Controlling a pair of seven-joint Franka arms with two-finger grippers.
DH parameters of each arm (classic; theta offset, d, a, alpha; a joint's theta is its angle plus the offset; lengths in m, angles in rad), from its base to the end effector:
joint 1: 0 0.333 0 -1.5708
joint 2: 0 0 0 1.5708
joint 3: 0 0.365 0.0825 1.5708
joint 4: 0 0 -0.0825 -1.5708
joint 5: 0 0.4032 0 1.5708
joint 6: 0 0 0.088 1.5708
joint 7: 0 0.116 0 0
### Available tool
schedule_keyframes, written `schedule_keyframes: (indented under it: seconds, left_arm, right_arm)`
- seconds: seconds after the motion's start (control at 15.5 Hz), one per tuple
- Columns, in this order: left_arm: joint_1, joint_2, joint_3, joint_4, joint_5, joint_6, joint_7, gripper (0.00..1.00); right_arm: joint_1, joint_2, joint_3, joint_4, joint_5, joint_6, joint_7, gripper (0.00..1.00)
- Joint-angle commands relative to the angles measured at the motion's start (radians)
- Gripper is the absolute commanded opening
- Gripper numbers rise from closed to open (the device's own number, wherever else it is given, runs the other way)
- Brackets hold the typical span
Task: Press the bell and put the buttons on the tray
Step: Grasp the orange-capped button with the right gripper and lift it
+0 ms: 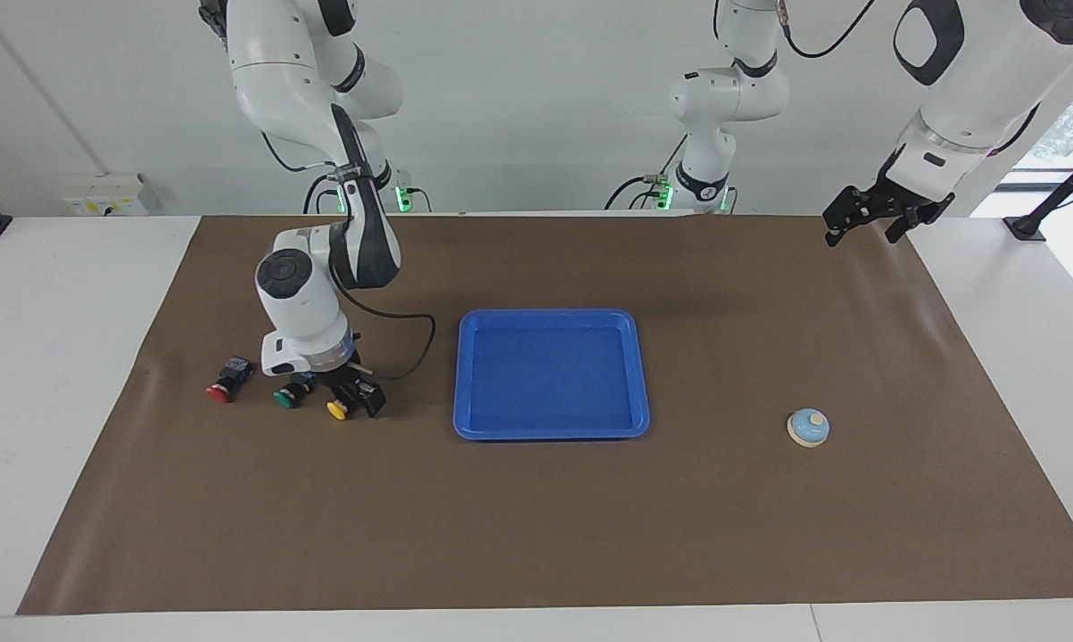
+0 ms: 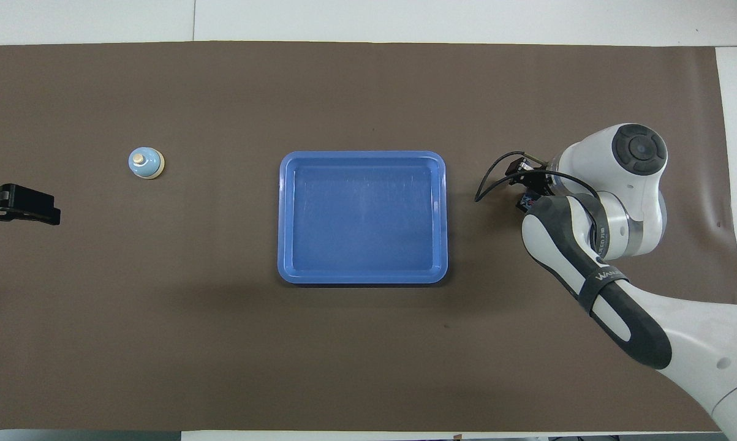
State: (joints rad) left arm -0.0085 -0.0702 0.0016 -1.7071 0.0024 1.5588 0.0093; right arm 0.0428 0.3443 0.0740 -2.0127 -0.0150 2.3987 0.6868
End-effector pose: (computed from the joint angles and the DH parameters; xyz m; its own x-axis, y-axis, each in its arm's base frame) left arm 0.5431 -0.0034 0.6361 0.9968 -0.0162 -0.0780 -0.0163 -0.9999 -0.0016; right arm 0.6328 0.0719 0.3100 0.8446 -0.5348 0.0240 -0.5338 -0.8447 -0.0382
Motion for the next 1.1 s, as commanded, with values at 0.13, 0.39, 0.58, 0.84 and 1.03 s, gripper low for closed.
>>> schedule_keyframes:
  seconds: [0.13,0.39,0.58,0.84,1.03]
  left_arm:
    - [0.001,-0.014,0.003,-0.012,-0.015,0.000,0.001,1.00]
    - [0.001,-0.016,0.003,-0.009,-0.015,0.000,0.001,1.00]
    - [0.001,-0.016,0.003,-0.009,-0.015,0.000,0.001,1.00]
    - [0.001,-0.014,0.003,-0.009,-0.015,0.000,0.001,1.00]
    - [0.001,-0.016,0.003,-0.009,-0.015,0.000,0.001,1.00]
  right_arm:
    - [0.009,0.010,0.003,0.015,0.017,-0.006,0.020,0.00]
    - [0.009,0.009,0.003,0.054,0.015,-0.056,0.016,0.00]
    - [0.029,0.009,0.013,0.188,0.018,-0.235,0.016,0.00]
    - [0.090,-0.004,0.053,0.315,0.058,-0.403,0.014,0.00]
    - [0.196,-0.011,0.078,0.315,0.053,-0.408,-0.001,0.00]
